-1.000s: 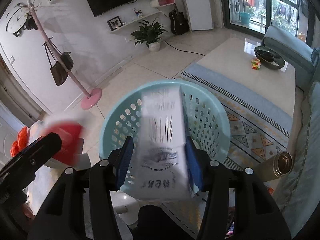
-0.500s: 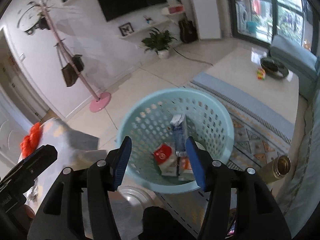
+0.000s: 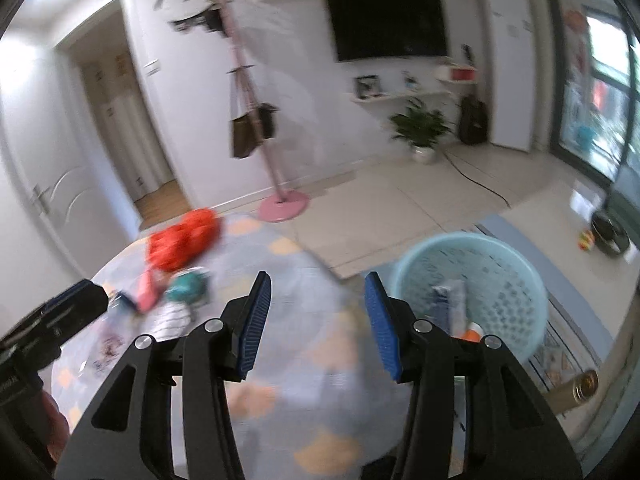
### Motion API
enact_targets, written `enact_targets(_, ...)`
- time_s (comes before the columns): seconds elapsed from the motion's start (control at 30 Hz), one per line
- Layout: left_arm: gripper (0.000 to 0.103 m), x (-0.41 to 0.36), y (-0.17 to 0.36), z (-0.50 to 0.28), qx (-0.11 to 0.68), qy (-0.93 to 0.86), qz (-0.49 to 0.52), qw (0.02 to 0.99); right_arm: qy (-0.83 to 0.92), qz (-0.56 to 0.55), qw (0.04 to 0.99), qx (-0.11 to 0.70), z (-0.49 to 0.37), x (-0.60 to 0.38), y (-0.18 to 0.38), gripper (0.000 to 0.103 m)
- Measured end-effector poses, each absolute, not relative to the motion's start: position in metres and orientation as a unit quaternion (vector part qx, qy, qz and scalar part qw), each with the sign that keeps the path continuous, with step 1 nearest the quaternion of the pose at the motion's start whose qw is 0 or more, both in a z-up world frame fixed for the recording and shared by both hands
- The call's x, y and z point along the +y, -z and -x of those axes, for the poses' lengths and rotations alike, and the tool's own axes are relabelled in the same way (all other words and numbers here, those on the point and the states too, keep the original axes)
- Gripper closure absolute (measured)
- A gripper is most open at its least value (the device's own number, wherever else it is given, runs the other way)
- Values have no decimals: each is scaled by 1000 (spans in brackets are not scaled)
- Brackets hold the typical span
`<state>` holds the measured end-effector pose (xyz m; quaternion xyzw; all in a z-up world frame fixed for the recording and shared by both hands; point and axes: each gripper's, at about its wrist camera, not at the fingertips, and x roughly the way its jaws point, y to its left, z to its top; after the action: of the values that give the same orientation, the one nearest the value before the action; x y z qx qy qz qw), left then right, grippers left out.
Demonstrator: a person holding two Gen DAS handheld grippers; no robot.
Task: Collect trash
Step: 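Move both tools back over the table, then grasp the teal packet with the right tool while the left tool grasps the water bottle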
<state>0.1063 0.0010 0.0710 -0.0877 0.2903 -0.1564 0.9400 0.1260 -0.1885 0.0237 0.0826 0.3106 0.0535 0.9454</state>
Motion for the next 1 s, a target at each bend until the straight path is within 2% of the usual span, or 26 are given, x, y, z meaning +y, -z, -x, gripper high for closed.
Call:
enact_targets(0.3, 25, 99, -48, -82, 329, 19, 90, 940, -154, -19, 929, 335, -143, -77, -14, 57)
enact_targets(0.37, 25, 117, -36, -83, 345, 9, 108, 932, -164, -7, 922, 352, -153, -59, -4, 43)
enact_targets(0.47, 25, 133, -18, -87, 363, -4, 116, 925, -177, 1, 915, 364, -170, -39, 10, 41)
enact_targets(0.87, 25, 132, 22, -115, 406, -7, 112, 907, -161, 8, 901, 402, -232, -18, 55, 41)
enact_targets(1.0, 29, 126, 28, -120, 416, -13, 105, 903, -164, 9, 899, 406, -242, -15, 63, 42)
